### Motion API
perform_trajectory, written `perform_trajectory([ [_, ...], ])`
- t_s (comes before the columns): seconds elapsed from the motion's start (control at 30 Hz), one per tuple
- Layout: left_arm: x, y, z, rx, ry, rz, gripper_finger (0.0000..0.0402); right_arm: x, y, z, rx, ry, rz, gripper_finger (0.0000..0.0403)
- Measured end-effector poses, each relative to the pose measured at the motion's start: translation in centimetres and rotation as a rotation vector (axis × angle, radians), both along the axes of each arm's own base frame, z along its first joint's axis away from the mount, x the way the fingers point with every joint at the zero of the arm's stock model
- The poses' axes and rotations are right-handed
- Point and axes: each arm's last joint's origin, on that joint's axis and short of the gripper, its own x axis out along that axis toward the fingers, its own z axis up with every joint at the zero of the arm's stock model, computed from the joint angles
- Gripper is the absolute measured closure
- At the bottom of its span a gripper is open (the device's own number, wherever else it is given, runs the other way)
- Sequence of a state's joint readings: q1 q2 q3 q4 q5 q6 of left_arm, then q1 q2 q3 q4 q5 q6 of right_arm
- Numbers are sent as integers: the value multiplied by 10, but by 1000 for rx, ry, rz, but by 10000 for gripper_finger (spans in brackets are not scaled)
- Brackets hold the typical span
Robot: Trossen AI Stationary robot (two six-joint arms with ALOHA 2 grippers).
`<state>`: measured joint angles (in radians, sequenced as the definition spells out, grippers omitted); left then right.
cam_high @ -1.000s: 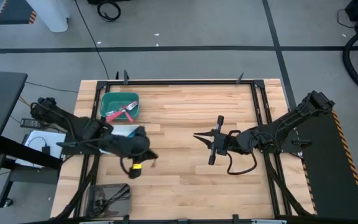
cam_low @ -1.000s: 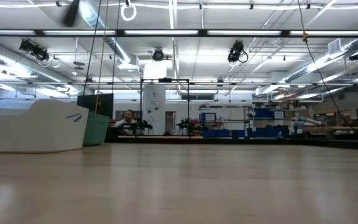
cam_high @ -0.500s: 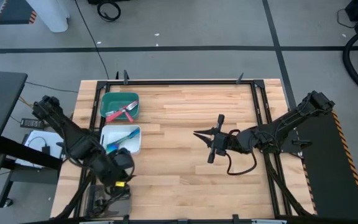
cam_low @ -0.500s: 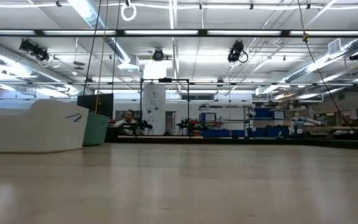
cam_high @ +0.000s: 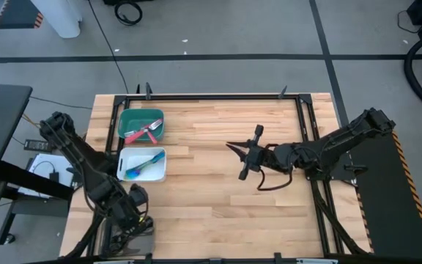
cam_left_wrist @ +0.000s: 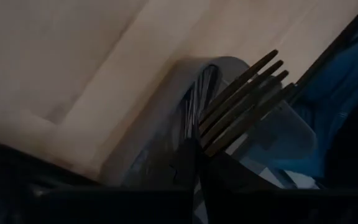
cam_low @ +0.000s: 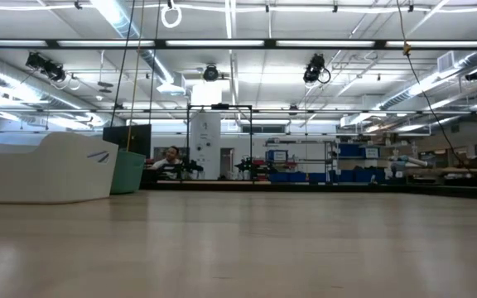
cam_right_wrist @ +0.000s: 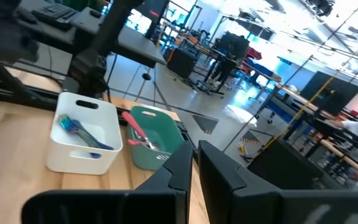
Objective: Sort silverware by color (type)
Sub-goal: Put the black fork into the black bin, then return to Home Position
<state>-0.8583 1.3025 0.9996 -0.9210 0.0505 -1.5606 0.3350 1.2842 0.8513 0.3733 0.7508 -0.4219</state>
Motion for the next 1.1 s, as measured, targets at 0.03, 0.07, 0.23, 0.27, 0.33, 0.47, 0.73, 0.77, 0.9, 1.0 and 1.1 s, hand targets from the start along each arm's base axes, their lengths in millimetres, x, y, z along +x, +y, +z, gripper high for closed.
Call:
perform_trajectory([
  [0.03,0,0,-5,-12,4,-4,383,0,-1,0,1,-1,-6,366],
  [0.07,0,-1,-10,-25,2,-6,383,1,-3,0,3,-1,-11,367],
  [0.23,0,0,-26,-49,-3,-10,382,1,-5,0,26,-12,-20,366],
  [0.27,0,0,-27,-48,-1,-9,380,1,-5,0,32,-14,-20,366],
  [0.33,0,0,-28,-45,1,-9,373,1,-5,0,48,-19,-21,366],
  [0.47,0,0,-28,-52,-7,-9,348,1,-5,-2,51,-7,-22,366],
  [0.73,5,2,-27,-51,-44,-81,305,1,-5,-3,47,8,-22,366],
  [0.77,7,4,-27,-44,-56,-103,304,1,-5,-3,49,2,-22,366],
  [0.9,18,9,-25,-11,-162,-195,307,2,-5,2,89,-58,-9,366],
  [1.0,27,12,-15,11,-241,-278,309,-2,-4,5,111,-65,4,366],
  [1.1,38,16,4,40,-351,-381,310,-8,-5,10,151,-80,38,366],
])
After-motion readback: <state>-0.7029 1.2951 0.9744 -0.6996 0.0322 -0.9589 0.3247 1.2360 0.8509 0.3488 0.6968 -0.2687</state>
